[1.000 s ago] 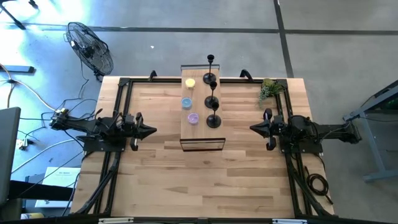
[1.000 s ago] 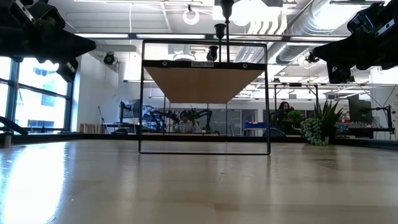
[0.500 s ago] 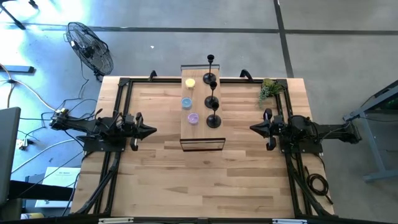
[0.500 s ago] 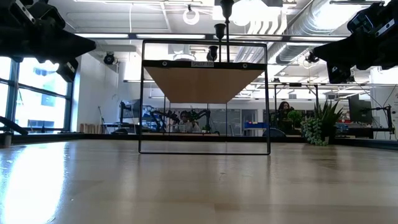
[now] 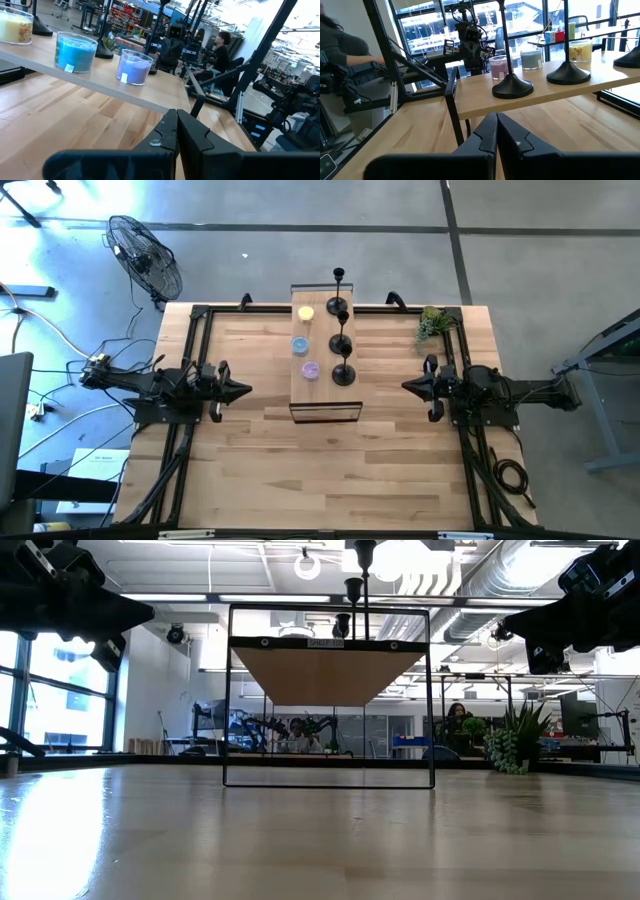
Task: Pick & Place candle stick holders
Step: Return to Home Position
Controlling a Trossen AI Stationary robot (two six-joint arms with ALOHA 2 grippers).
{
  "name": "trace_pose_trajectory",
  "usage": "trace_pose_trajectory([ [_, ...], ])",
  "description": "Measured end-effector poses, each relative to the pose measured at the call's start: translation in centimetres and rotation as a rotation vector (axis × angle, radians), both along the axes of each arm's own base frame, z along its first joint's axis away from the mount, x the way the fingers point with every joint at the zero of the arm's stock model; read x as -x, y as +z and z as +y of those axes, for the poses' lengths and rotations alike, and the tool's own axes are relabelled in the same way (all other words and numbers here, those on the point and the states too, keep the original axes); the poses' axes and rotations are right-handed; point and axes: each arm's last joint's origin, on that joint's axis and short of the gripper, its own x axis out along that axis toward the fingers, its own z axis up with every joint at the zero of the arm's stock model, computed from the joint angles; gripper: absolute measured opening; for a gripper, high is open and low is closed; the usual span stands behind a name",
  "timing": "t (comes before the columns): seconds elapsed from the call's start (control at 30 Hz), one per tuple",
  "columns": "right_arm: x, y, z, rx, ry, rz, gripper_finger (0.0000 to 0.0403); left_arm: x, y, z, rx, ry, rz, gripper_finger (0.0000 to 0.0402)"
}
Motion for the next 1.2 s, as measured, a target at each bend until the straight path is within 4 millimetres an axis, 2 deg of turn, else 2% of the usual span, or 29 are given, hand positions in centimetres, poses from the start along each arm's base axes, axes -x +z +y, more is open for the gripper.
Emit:
trace_pose_trajectory([
  [1.2, 0.00, 0.00, 0.00, 0.001, 0.000, 0.000, 0.0007, 0.00, 0.00, 0.00, 0.000, 0.000, 0.000, 0.0001],
])
